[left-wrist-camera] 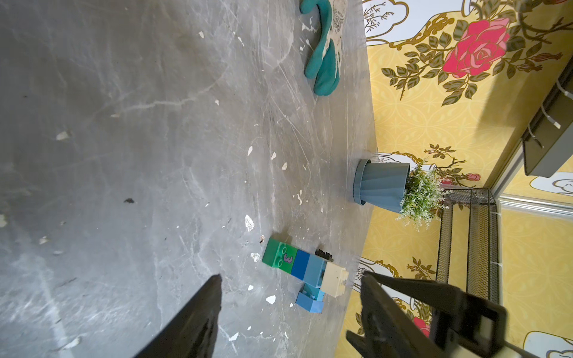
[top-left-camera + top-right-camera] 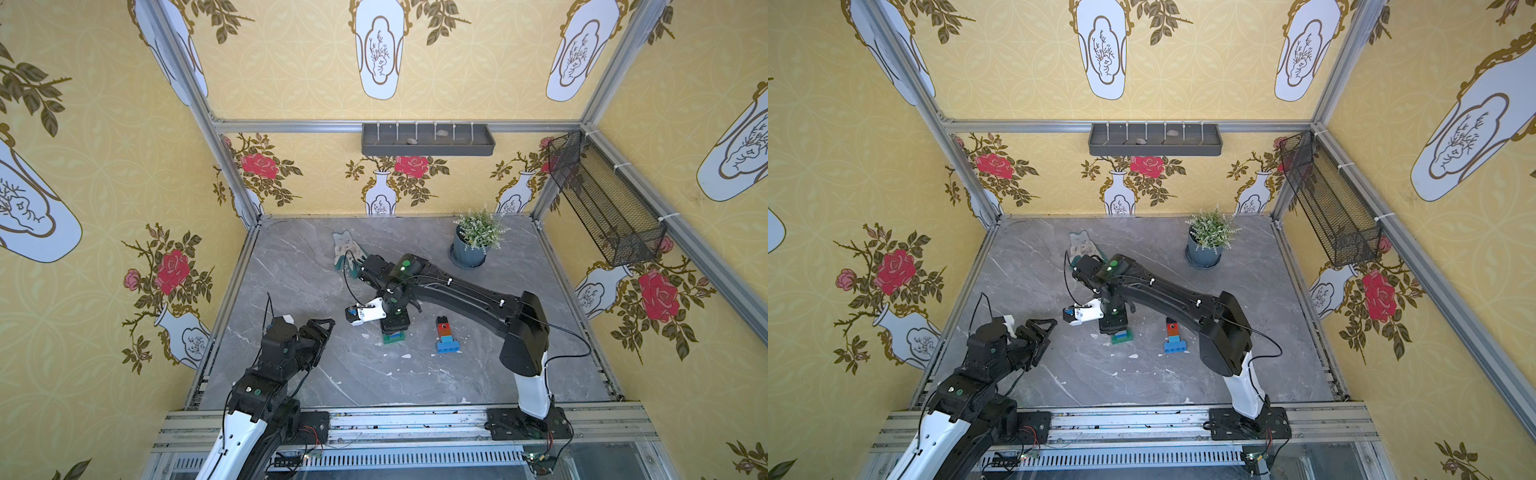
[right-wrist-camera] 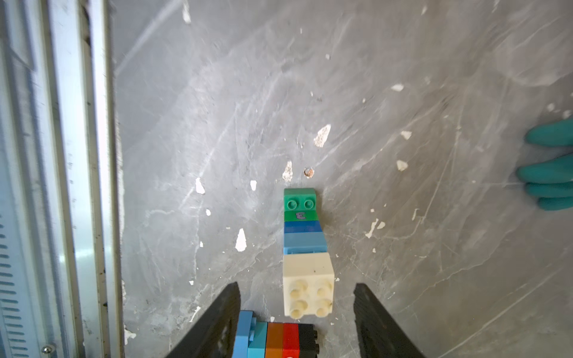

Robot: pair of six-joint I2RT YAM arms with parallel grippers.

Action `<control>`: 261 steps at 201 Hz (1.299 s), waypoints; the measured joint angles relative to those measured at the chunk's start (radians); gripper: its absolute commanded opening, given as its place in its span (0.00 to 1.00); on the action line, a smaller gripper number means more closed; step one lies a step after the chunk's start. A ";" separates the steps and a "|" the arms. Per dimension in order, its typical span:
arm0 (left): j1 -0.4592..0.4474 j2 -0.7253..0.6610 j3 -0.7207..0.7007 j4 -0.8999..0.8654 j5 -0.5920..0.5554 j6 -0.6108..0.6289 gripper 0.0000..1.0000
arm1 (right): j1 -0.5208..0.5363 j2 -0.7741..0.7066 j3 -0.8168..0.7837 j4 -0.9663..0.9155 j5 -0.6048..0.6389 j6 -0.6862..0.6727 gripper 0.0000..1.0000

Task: Assemble the number 1 with lego
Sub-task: Assemble the lego brick with the lego brick.

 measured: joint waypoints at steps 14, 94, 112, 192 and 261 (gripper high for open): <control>0.000 0.033 0.013 0.013 0.015 0.023 0.71 | 0.000 -0.084 -0.061 0.081 -0.050 0.036 0.60; -0.044 0.389 0.202 0.132 0.192 0.192 0.69 | -0.140 -0.620 -0.774 0.849 -0.118 0.817 0.39; -0.103 0.441 0.228 0.153 0.196 0.222 0.70 | -0.155 -0.685 -0.870 0.954 -0.083 1.014 0.40; -0.304 0.711 0.303 0.267 0.204 0.264 0.65 | -0.386 -0.574 -0.842 0.880 -0.339 1.438 0.35; -0.325 0.789 0.288 0.305 0.212 0.259 0.57 | -0.353 -0.427 -0.829 0.847 -0.509 1.457 0.31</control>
